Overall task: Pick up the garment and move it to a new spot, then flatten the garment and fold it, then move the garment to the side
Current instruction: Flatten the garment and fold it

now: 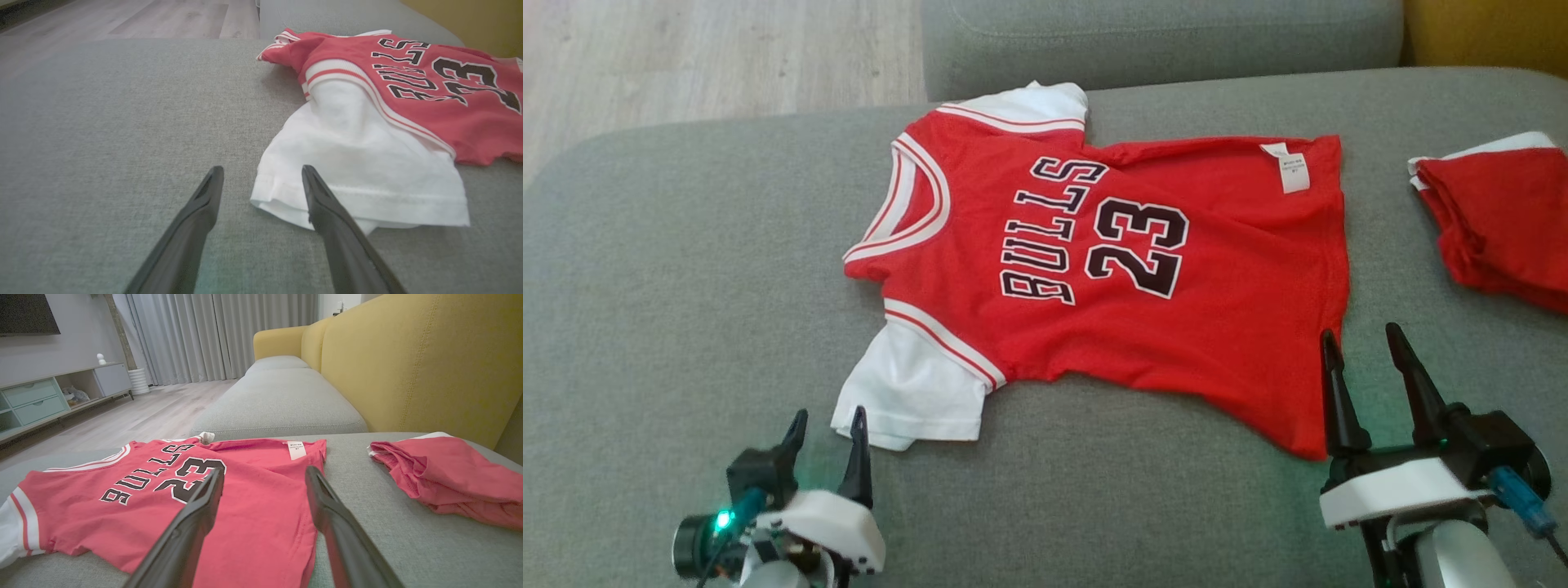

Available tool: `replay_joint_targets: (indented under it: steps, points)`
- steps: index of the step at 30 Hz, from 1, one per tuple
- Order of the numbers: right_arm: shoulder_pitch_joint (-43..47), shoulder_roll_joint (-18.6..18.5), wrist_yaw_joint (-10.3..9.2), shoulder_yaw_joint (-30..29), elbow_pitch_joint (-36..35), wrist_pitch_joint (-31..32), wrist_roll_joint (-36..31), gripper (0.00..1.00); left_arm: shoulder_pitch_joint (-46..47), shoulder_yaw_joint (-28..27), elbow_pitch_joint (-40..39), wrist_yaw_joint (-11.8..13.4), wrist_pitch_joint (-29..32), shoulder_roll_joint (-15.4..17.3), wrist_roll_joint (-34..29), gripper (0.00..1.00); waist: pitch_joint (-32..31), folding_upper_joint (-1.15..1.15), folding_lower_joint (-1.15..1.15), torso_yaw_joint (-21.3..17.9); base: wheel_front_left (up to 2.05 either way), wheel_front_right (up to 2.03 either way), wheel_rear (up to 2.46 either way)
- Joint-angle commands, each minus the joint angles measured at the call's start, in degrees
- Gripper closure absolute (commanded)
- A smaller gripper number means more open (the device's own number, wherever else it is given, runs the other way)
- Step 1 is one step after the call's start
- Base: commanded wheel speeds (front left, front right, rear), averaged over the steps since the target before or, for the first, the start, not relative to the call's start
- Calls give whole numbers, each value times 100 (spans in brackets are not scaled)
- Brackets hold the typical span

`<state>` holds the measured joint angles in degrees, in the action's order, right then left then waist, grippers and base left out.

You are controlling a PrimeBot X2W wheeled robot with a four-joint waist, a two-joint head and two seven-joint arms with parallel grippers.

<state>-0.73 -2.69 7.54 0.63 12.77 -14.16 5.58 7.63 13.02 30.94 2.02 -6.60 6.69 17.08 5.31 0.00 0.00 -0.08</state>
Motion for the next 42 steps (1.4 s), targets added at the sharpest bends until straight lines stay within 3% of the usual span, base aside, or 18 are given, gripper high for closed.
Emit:
replay_joint_targets:
  steps: [1, 6, 16, 17, 18, 21, 25, 32, 42]
  points:
    - [-274, -20, -5, 149, -180, -61, 47, 0, 317, -153, -110, 19, -7, 117, -6, 0, 27, 0, 0, -20, 0, 0, 0]
    - [-320, -20, -5, 144, -170, -62, 41, 0, 521, -171, 175, 50, 132, 164, 33, 0, 121, 0, 0, -92, 0, 0, 0]
    - [-403, -19, -5, 92, -160, -67, 68, 0, 664, -179, 751, 133, 1031, 117, 281, 0, 195, 0, 0, -203, 0, 0, 0]
    - [-405, -19, -5, 87, -157, -68, 73, 0, 665, -171, 763, 124, 1090, 120, 296, 78, 195, 0, 0, -204, 0, 0, 0]
    - [-405, -19, -5, 82, -156, -69, 76, 0, 669, -168, 752, 106, 1112, 120, 316, 100, 195, 0, 0, -201, 0, 0, 0]
    - [-386, -19, -5, 64, -148, -71, 84, 0, 693, -176, 619, 67, 1041, 114, 366, 100, 187, 0, 0, -176, 0, 0, 0]
    - [-338, -19, -5, 54, -87, -15, 88, 0, 779, -248, 190, 66, 482, 137, 359, 100, 158, 0, 0, -115, 0, 0, 0]
    - [-88, -19, -5, -20, 492, 902, -30, 0, 855, -462, -1036, 12, -730, 93, 339, 100, 37, 0, 0, -5, 0, 0, 0]
    - [-56, -19, -5, 107, 990, 1573, 346, 0, 584, -512, -2018, -80, -837, -5, 109, 100, 13, 0, 0, 75, 0, 0, 0]
